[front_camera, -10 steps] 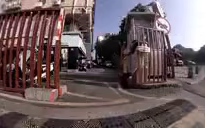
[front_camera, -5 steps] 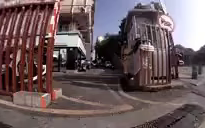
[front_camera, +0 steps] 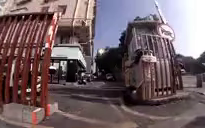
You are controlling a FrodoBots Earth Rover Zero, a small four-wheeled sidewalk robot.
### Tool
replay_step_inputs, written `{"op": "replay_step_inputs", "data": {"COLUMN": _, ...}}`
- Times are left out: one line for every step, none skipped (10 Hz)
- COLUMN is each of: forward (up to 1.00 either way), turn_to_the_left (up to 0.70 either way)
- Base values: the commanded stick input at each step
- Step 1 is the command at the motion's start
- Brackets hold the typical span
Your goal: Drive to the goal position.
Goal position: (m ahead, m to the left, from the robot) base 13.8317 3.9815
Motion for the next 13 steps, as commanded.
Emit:
{"op": "replay_step_inputs", "data": {"forward": 0.45, "turn_to_the_left": 0.0}}
{"op": "replay_step_inputs", "data": {"forward": 0.45, "turn_to_the_left": 0.0}}
{"op": "replay_step_inputs", "data": {"forward": 0.45, "turn_to_the_left": 0.0}}
{"op": "replay_step_inputs", "data": {"forward": 0.45, "turn_to_the_left": 0.0}}
{"op": "replay_step_inputs", "data": {"forward": 0.45, "turn_to_the_left": 0.0}}
{"op": "replay_step_inputs", "data": {"forward": 0.45, "turn_to_the_left": 0.0}}
{"op": "replay_step_inputs", "data": {"forward": 0.45, "turn_to_the_left": 0.0}}
{"op": "replay_step_inputs", "data": {"forward": 0.45, "turn_to_the_left": 0.0}}
{"op": "replay_step_inputs", "data": {"forward": 0.45, "turn_to_the_left": 0.0}}
{"op": "replay_step_inputs", "data": {"forward": 0.45, "turn_to_the_left": 0.0}}
{"op": "replay_step_inputs", "data": {"forward": 0.45, "turn_to_the_left": 0.0}}
{"op": "replay_step_inputs", "data": {"forward": 0.45, "turn_to_the_left": 0.0}}
{"op": "replay_step_inputs", "data": {"forward": 0.45, "turn_to_the_left": 0.0}}
